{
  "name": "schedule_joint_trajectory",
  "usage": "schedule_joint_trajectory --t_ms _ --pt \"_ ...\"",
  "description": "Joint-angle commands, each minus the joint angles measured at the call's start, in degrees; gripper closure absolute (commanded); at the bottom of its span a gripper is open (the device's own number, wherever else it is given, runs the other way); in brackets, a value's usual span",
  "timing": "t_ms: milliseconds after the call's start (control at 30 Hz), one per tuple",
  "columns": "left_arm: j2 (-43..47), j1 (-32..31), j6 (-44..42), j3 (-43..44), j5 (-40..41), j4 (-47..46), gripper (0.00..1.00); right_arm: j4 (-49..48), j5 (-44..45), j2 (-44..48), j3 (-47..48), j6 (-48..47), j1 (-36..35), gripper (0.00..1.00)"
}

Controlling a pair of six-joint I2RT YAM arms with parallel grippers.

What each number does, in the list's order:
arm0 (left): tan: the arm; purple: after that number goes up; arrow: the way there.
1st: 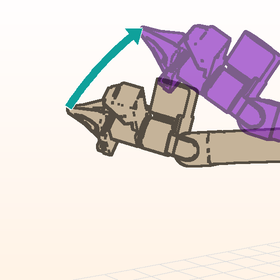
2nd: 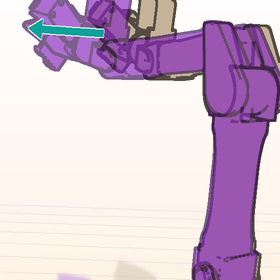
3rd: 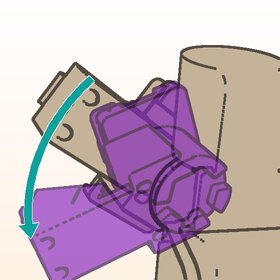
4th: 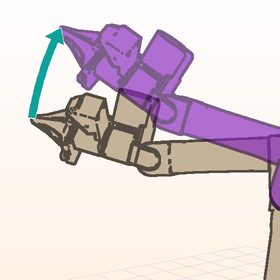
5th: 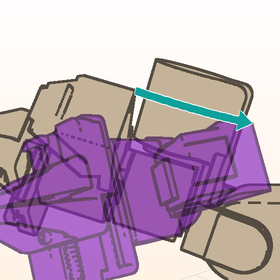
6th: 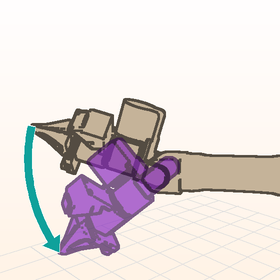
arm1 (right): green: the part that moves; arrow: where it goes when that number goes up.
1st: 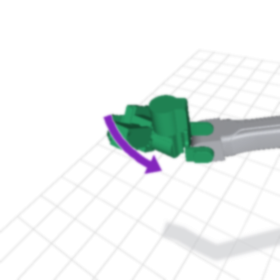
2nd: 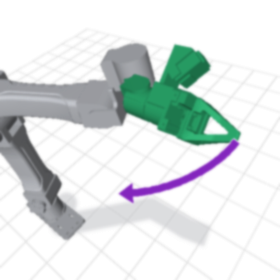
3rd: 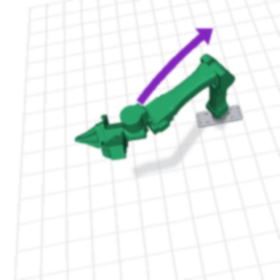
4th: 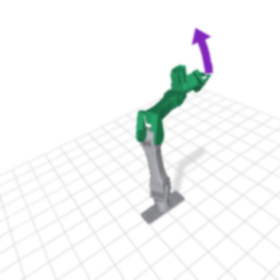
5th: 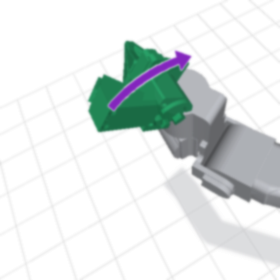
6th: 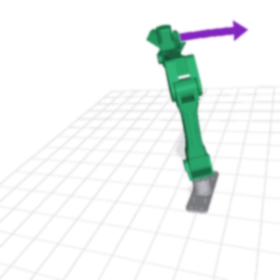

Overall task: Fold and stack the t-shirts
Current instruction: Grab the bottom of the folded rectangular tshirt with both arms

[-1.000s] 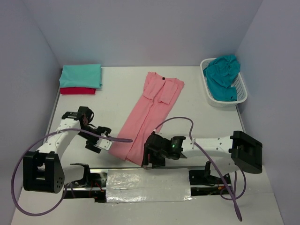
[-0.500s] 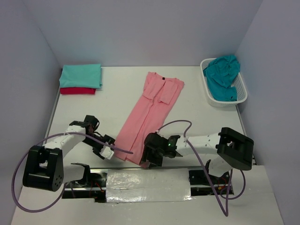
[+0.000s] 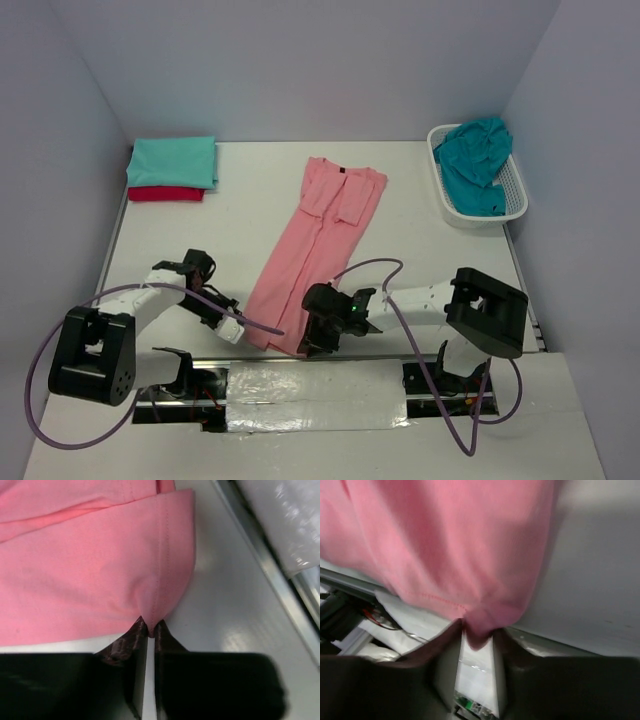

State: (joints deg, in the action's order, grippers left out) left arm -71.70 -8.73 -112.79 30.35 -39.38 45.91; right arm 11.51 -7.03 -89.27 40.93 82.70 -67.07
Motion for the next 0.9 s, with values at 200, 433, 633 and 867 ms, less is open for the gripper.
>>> schedule_joint_trajectory --t_ms 200,433,633,867 --pt "-3.09 -1.20 -23.55 11.30 -8.79 14.20 1.00 1.05 2.36 2.08 -0.15 1.77 0.36 1.00" --pt "-3.97 -1.20 -5.27 22.55 -9.93 19.74 1.00 12.22 3.87 10.09 6.53 -7.28 5.80 1.00" --pt "-8.71 -1.20 21.71 35.37 -11.34 16.50 1.00 17.84 3.25 12.81 12.59 -16.50 15.29 1.00" --pt "-13.89 -2.34 54.32 41.89 -6.51 -5.11 1.00 19.60 1.49 10.44 17.34 -24.51 26.63 1.00"
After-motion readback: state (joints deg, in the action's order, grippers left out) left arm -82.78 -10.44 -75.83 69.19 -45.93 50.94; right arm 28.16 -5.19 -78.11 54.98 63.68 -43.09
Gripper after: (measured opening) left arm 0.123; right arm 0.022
